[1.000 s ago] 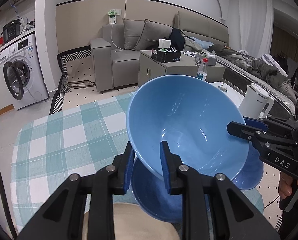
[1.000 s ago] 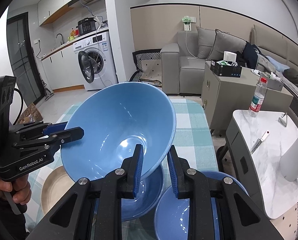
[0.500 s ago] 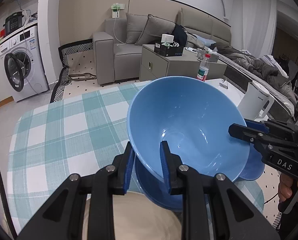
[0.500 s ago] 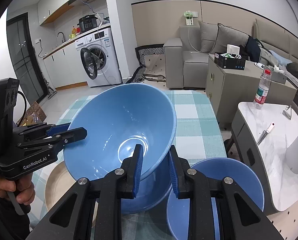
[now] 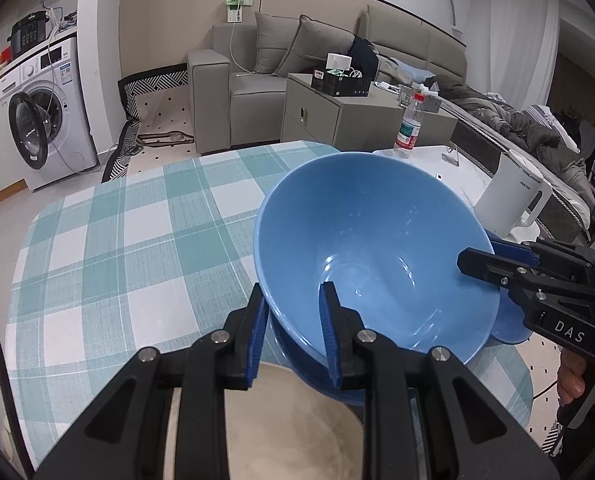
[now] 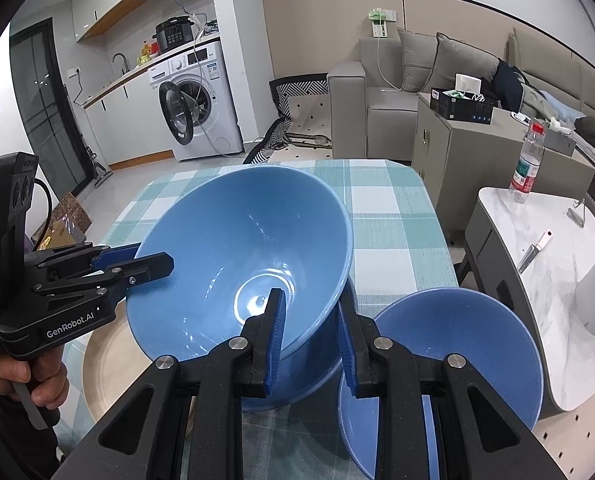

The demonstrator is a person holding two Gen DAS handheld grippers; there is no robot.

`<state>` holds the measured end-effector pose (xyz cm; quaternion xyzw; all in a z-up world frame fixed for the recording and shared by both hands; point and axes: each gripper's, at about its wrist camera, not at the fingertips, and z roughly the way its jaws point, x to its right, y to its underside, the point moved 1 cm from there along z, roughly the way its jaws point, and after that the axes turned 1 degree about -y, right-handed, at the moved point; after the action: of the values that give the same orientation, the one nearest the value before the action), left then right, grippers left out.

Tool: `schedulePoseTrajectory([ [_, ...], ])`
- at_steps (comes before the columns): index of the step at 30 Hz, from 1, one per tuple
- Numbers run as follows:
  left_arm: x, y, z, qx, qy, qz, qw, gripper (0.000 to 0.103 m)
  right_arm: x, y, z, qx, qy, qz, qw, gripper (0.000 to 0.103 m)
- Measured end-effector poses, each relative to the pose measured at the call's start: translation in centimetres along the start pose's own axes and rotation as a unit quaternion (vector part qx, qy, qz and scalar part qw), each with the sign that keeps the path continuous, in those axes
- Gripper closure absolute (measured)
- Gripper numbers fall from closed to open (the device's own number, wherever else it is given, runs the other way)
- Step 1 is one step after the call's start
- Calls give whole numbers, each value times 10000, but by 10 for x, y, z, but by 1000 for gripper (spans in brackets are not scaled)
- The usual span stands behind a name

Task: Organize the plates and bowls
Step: 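Lower the held blue bowl into the other blue bowl with both grippers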

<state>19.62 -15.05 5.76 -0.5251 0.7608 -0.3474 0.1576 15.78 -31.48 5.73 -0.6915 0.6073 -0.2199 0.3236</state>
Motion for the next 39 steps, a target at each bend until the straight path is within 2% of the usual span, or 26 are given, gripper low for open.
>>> schedulePoseTrajectory([
  [39,2,18,25,-429,-92,164,9989,79,0,18,26,-323,283,-163,9989,77],
])
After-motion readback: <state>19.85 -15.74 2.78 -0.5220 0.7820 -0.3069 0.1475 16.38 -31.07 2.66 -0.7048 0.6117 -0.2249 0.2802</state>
